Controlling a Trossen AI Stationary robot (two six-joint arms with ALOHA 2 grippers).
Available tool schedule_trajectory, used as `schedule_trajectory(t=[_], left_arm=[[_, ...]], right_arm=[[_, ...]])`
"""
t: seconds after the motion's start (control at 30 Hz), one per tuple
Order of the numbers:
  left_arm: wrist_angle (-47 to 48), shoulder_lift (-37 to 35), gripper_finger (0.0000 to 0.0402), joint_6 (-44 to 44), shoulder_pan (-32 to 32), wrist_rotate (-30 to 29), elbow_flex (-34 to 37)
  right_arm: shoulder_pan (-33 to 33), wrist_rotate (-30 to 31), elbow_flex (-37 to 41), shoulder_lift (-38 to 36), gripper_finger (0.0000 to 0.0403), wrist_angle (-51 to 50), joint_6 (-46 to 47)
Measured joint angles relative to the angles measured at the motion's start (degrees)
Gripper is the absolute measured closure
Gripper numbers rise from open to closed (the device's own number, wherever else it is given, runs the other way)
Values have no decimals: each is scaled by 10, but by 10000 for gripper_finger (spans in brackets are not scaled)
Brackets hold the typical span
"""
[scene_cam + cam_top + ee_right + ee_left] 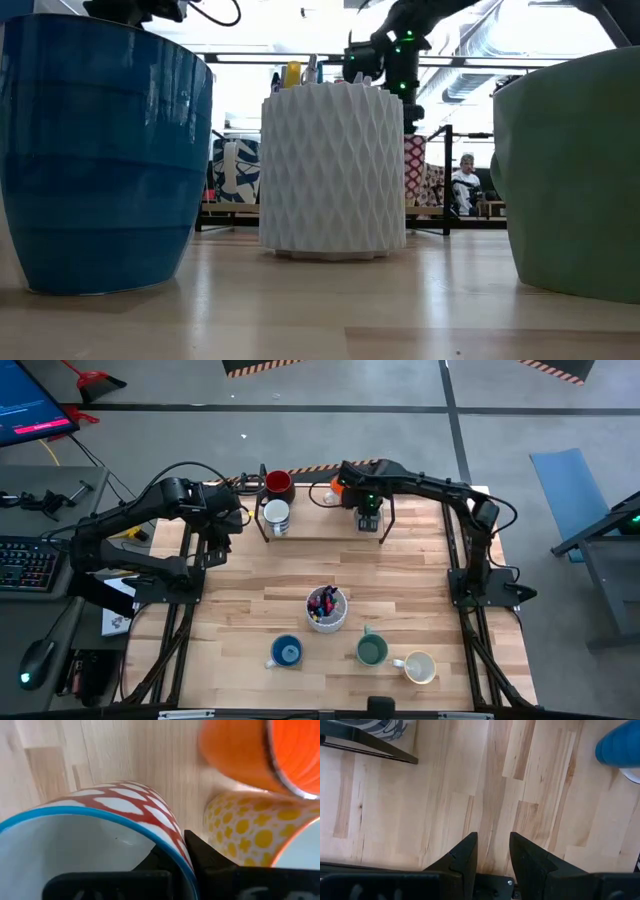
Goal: Place coffee mugs
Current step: Put the red pattern mug on the shelf
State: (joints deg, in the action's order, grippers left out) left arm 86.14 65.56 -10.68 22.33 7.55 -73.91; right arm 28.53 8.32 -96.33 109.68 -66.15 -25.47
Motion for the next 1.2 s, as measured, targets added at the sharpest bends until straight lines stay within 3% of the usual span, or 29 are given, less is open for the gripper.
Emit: schedule_trajectory(t=[0.33,1.2], left_arm=[[-5,0,298,1,0,0,0],[-5,0,298,12,0,0,0]], right_arm=[[8,0,59,-17,402,39,-2],[15,26,31,-10,345,34,6]])
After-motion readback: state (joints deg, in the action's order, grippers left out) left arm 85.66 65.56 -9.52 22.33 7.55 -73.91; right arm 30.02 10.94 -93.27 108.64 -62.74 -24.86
